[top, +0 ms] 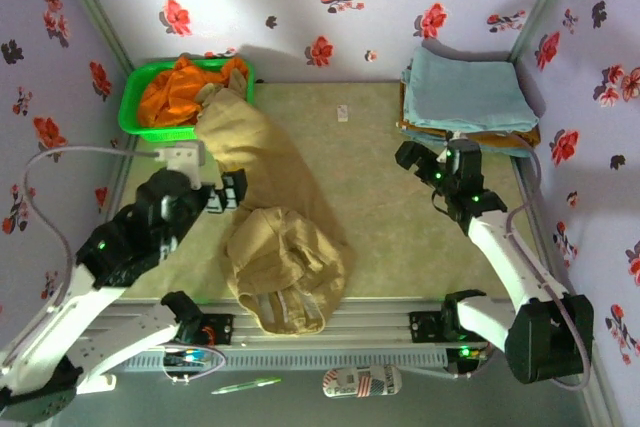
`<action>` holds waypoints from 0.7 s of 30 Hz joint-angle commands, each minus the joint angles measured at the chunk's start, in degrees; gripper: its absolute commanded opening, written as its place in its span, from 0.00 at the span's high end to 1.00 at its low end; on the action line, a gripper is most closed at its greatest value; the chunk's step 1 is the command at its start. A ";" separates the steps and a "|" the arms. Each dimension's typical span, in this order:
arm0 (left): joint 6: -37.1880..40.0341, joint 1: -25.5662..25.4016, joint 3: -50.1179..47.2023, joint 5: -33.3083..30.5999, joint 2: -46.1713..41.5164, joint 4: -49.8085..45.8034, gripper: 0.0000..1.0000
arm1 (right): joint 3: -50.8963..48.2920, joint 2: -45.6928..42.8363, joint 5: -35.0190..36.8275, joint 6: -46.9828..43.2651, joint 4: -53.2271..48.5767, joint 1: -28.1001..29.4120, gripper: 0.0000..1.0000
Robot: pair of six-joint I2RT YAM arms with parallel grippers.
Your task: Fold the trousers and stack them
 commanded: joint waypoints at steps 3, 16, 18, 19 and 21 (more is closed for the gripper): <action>-10.43 -6.15 0.88 -1.23 23.59 -2.31 0.00 | -2.14 1.14 1.30 -0.15 -0.86 0.79 0.01; -14.48 23.58 -3.53 3.72 41.11 16.89 0.00 | -2.21 3.88 -2.20 -0.50 0.24 1.19 0.01; -12.10 28.29 -4.10 10.06 44.31 20.56 0.00 | -2.35 4.48 -2.50 -0.36 0.79 1.26 0.01; -11.56 29.65 -3.19 11.32 46.63 20.55 0.00 | -2.39 4.76 -2.63 -0.21 1.05 1.25 0.01; -7.81 30.24 0.59 12.76 53.03 20.13 0.00 | -2.44 5.55 -2.63 -0.10 1.75 1.36 0.01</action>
